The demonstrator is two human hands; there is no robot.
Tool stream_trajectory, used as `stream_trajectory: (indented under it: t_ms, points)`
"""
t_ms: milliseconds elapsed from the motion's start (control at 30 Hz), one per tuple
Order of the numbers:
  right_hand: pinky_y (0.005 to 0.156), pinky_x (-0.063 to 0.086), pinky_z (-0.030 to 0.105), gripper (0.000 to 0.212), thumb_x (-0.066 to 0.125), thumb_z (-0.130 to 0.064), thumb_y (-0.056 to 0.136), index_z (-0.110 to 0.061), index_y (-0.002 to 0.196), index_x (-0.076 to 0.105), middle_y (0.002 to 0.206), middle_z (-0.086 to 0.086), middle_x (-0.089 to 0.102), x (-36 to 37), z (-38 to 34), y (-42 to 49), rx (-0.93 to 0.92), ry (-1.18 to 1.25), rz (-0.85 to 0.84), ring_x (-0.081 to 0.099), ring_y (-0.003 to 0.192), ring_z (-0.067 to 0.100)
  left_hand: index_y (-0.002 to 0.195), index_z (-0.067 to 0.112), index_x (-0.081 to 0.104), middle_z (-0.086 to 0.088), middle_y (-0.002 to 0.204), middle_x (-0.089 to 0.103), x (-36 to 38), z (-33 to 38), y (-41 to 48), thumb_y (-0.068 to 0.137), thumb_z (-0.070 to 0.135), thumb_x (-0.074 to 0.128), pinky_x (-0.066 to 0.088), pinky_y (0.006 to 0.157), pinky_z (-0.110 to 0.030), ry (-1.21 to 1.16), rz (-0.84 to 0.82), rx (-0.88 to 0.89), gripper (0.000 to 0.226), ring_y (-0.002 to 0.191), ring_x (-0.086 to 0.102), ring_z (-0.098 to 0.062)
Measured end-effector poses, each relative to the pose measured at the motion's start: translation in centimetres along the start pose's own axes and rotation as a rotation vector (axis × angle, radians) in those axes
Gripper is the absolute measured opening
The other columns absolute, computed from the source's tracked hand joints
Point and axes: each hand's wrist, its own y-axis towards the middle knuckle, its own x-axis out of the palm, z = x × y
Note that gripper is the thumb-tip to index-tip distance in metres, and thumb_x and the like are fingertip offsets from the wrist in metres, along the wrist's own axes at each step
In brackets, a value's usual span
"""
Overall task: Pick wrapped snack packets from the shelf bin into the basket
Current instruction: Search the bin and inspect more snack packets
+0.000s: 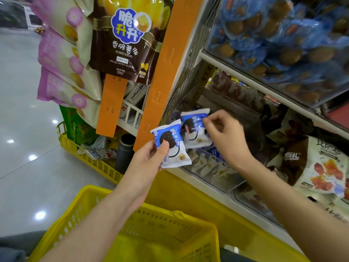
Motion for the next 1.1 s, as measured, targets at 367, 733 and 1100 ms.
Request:
stream_trajectory:
  t_ms: [367, 733, 1100]
  points:
    - [0.057, 0.055, 0.022, 0.01, 0.058, -0.014, 0.089, -0.007, 0.084, 0.058, 0.076, 0.006, 0.066, 0.7, -2.7, -6.5, 0.247, 0.254, -0.23, 0.063, 0.063, 0.008, 0.124, 0.018, 0.053, -0.004, 0.115, 0.067, -0.3, -0.7, -0.9, 0.09, 0.042, 0.041, 0.055, 0.083, -0.034, -0.125, -0.202, -0.191, 0.043, 0.104, 0.064, -0.017]
    - [0.056, 0.042, 0.003, 0.015, 0.056, -0.025, 0.091, -0.024, 0.079, 0.065, 0.067, -0.019, 0.066, -0.1, -3.0, -5.6, 0.268, 0.329, -0.512, 0.058, 0.061, -0.009, 0.122, 0.028, 0.05, 0.006, 0.106, 0.07, -0.2, -0.5, -1.5, 0.059, 0.056, 0.064, 0.051, 0.083, -0.036, 0.098, -0.243, -0.226, 0.07, 0.095, 0.068, -0.016]
    - [0.076, 0.056, 0.04, 0.024, 0.058, -0.033, 0.09, -0.014, 0.076, 0.06, 0.071, 0.006, 0.065, -0.1, 1.2, 4.2, 0.441, 0.106, 0.067, 0.065, 0.071, 0.022, 0.112, 0.019, 0.056, -0.003, 0.108, 0.068, -0.7, 0.5, -0.7, 0.088, 0.029, 0.057, 0.043, 0.1, -0.047, 0.049, 0.004, -0.131, 0.026, 0.105, 0.062, -0.02]
